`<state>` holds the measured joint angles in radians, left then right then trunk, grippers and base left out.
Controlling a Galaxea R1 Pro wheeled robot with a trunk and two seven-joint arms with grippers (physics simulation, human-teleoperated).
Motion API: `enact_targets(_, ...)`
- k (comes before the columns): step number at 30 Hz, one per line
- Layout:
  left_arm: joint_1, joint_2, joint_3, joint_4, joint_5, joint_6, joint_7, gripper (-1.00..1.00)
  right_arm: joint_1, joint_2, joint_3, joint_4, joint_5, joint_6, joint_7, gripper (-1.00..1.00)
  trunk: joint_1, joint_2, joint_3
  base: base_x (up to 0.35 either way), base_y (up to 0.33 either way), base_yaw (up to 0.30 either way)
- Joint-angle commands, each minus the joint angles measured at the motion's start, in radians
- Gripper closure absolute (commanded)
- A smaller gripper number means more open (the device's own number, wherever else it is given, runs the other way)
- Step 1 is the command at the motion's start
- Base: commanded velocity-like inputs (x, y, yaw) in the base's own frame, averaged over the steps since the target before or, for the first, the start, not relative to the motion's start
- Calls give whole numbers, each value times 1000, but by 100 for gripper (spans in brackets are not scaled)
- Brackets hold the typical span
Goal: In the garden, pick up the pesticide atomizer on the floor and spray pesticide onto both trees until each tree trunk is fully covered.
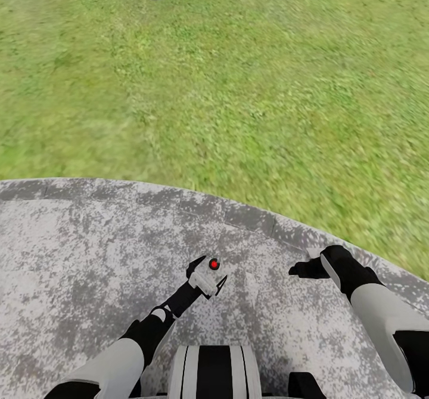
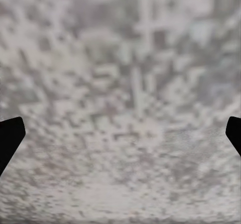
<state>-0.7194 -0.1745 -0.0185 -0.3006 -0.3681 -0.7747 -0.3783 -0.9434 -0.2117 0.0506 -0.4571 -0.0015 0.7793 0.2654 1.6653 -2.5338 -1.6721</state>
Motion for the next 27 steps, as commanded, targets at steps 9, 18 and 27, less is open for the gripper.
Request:
enact_targets(9,0,0,0,0,0,0,0,-100,0,0,0,0,0,0,0,-100,0,0,0,7,0,0)
enact_targets(18,0,0,0,0,0,0,0,-100,0,0,0,0,0,0,0,-100,0,0,0,47,0,0)
enact_targets(27,0,0,0,1,0,0,0,-100,0,0,0,0,0,0,0,-100,0,0,0,10,0,0)
